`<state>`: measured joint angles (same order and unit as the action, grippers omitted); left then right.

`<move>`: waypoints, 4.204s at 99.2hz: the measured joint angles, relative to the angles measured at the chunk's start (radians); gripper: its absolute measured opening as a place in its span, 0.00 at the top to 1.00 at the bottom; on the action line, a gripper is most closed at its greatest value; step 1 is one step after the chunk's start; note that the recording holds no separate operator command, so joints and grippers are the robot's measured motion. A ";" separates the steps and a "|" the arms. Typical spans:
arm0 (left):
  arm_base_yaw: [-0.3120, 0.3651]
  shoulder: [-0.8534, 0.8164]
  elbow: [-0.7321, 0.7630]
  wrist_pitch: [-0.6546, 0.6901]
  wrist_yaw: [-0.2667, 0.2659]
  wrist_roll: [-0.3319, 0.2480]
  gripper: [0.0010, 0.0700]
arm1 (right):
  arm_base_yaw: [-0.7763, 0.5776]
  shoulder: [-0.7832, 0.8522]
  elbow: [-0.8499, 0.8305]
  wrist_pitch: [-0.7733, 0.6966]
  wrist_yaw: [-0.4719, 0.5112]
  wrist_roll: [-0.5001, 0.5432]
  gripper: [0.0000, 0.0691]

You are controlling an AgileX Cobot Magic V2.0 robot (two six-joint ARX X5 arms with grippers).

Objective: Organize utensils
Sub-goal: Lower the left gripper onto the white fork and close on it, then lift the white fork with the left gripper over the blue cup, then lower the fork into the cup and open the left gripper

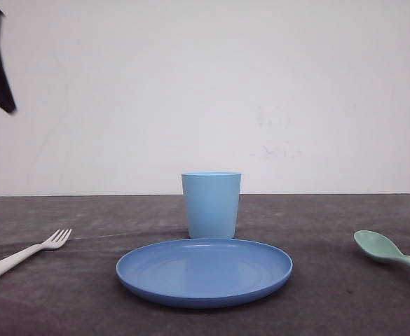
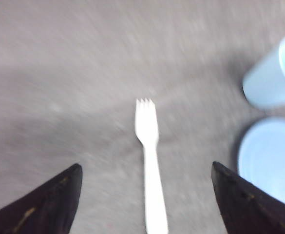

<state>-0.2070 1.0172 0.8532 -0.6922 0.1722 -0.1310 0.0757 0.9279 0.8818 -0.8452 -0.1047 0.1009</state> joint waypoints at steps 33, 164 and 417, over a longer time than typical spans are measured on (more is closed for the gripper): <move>-0.142 0.260 0.000 0.051 -0.047 -0.023 0.27 | 0.000 0.000 0.000 0.000 0.000 0.000 0.02; -0.188 0.532 0.008 0.236 -0.172 -0.056 0.96 | 0.000 0.000 0.000 0.000 0.000 0.000 0.02; -0.393 0.774 0.053 1.347 0.063 0.061 0.75 | 0.000 0.000 0.000 -0.027 0.000 0.000 0.02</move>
<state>-0.5999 1.7916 0.9058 0.6548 0.2352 -0.0704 0.0757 0.9279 0.8818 -0.8722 -0.1043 0.1005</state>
